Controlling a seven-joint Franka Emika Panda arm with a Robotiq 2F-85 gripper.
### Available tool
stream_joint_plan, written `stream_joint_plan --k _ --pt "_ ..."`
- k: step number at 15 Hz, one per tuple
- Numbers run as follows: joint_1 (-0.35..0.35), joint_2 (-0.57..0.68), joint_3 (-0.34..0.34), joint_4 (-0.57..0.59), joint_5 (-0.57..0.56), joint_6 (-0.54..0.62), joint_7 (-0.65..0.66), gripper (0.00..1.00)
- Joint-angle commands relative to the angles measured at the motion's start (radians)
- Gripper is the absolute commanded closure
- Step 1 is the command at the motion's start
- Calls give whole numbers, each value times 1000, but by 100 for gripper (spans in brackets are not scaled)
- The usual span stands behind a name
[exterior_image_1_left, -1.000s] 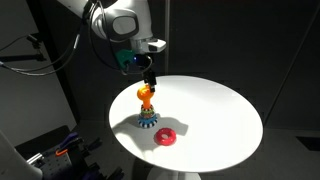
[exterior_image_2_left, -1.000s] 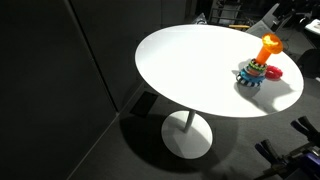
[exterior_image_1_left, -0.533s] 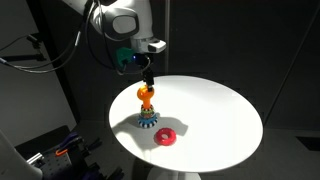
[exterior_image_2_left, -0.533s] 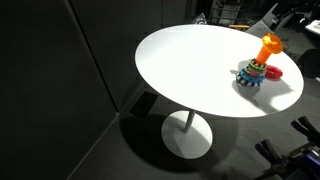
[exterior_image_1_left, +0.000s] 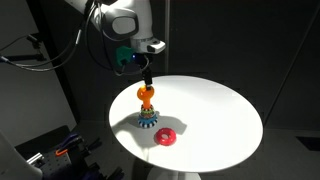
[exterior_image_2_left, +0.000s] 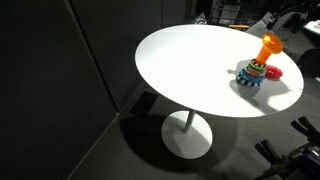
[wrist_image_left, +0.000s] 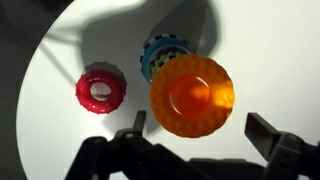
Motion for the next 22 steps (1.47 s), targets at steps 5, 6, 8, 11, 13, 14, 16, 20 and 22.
stream_joint_plan --k 5,6,8,11,13,14,16,20,22 --pt "12 32 8 41 49 5 -14 0" --pt "13 36 10 44 52 6 -14 0" --pt "17 44 12 49 57 12 -16 0" --pt "24 54 14 52 64 23 -20 0" --pt "27 58 16 53 69 32 -23 0" --pt "28 60 17 54 71 36 -24 0" --pt "30 64 19 56 73 44 -25 0" --pt "33 73 25 59 75 63 -27 0" --pt "34 75 26 60 74 66 -26 0"
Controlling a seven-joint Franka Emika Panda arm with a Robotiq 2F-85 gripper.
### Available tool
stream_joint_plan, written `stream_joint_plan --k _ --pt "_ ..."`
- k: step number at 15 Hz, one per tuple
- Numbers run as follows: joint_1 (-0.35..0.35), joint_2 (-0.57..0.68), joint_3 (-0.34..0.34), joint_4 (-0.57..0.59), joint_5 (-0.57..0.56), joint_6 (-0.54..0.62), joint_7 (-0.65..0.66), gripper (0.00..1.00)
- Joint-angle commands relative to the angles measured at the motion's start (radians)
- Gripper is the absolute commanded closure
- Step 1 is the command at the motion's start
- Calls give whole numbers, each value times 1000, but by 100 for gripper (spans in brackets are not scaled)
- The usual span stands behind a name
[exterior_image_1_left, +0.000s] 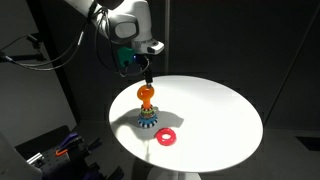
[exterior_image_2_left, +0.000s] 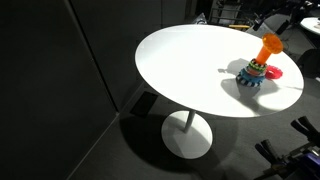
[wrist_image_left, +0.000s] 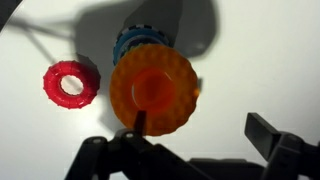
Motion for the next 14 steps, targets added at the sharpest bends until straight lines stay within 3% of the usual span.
stream_joint_plan --k 1,14 --pt "4 16 0 26 31 2 -22 0" --pt "3 42 0 32 31 21 -26 0"
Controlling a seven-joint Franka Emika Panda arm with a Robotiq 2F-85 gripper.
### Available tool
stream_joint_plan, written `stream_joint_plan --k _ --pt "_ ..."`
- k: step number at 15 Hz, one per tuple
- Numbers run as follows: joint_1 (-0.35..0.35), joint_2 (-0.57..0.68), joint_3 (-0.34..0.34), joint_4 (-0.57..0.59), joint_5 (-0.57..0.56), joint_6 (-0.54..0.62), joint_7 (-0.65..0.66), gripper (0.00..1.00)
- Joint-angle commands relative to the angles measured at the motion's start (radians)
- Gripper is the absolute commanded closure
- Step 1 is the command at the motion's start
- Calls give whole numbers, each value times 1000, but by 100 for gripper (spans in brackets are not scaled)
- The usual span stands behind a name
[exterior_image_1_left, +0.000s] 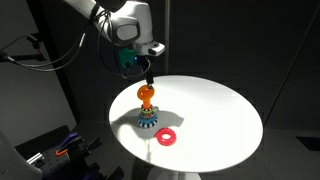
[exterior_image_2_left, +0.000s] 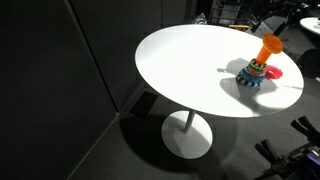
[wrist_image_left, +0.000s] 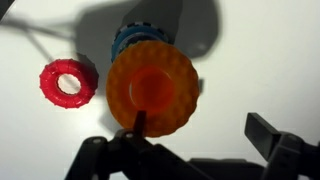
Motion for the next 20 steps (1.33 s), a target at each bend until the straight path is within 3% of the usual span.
stream_joint_plan --k 1,20 --pt "3 18 -2 21 31 11 -26 0" --pt "11 28 7 15 57 39 -31 0"
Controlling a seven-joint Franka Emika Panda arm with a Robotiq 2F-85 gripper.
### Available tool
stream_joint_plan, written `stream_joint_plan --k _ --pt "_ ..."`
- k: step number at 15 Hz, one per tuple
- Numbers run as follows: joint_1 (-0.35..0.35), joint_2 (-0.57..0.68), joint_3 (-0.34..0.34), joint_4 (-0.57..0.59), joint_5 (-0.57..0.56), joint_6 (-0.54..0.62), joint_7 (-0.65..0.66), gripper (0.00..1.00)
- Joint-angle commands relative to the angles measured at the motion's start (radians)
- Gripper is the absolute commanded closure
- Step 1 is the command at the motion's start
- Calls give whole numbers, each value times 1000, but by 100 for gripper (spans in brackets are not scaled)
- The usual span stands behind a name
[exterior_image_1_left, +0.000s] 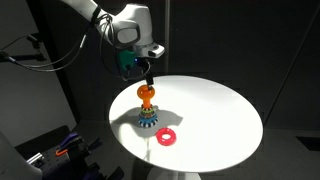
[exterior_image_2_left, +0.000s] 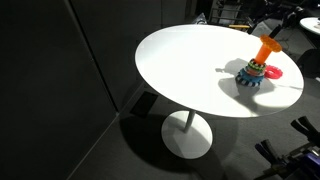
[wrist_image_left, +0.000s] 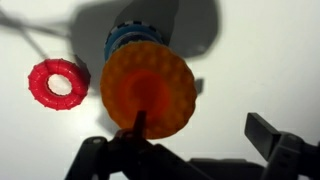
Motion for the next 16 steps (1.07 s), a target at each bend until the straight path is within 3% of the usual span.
stream_joint_plan --k 1,16 --pt "6 1 1 15 40 2 -28 0" --pt "11 -57 0 -10 20 -52 -10 0"
